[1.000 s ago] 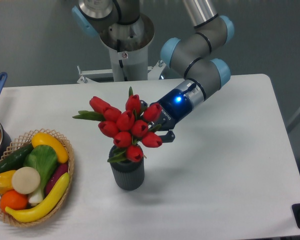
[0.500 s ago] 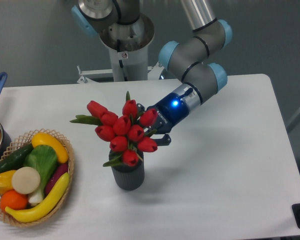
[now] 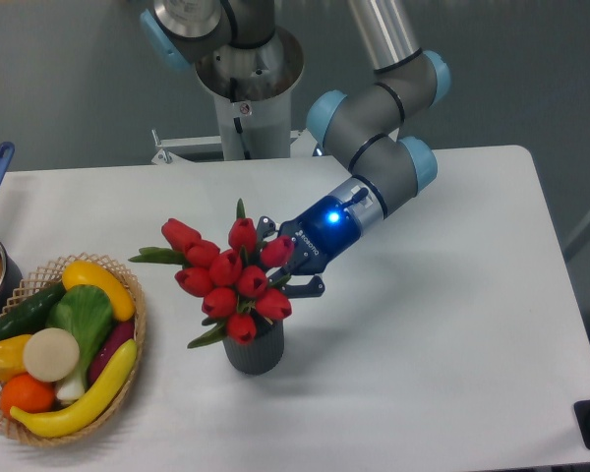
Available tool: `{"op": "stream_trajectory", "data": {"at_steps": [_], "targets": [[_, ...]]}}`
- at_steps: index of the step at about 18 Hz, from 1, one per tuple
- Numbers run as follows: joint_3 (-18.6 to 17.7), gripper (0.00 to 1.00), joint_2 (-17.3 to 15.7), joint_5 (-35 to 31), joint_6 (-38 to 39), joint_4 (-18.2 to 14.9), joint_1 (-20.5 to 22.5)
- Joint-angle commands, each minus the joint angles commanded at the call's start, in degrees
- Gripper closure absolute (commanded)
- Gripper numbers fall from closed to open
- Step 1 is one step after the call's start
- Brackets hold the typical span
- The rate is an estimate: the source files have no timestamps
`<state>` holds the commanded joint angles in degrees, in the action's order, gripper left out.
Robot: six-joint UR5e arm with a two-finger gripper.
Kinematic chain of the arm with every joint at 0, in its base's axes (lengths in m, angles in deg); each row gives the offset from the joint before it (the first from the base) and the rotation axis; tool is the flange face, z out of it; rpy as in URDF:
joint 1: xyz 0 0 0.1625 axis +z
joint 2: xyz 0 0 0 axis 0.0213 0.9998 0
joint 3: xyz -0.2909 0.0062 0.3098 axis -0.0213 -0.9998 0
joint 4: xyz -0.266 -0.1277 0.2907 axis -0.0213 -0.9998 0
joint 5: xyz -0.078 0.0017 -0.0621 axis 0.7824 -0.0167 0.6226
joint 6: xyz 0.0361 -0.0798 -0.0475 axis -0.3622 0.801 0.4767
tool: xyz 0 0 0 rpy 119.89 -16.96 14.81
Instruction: Insert the flowers into the vase
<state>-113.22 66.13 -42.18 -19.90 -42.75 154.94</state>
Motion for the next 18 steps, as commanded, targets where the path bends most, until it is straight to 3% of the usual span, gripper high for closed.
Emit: {"op": "stream_trajectory", "data": {"at_steps": [18], "targets": [[0.09,0.54,0.44,-0.09,-1.76,0.09,0.79]]}}
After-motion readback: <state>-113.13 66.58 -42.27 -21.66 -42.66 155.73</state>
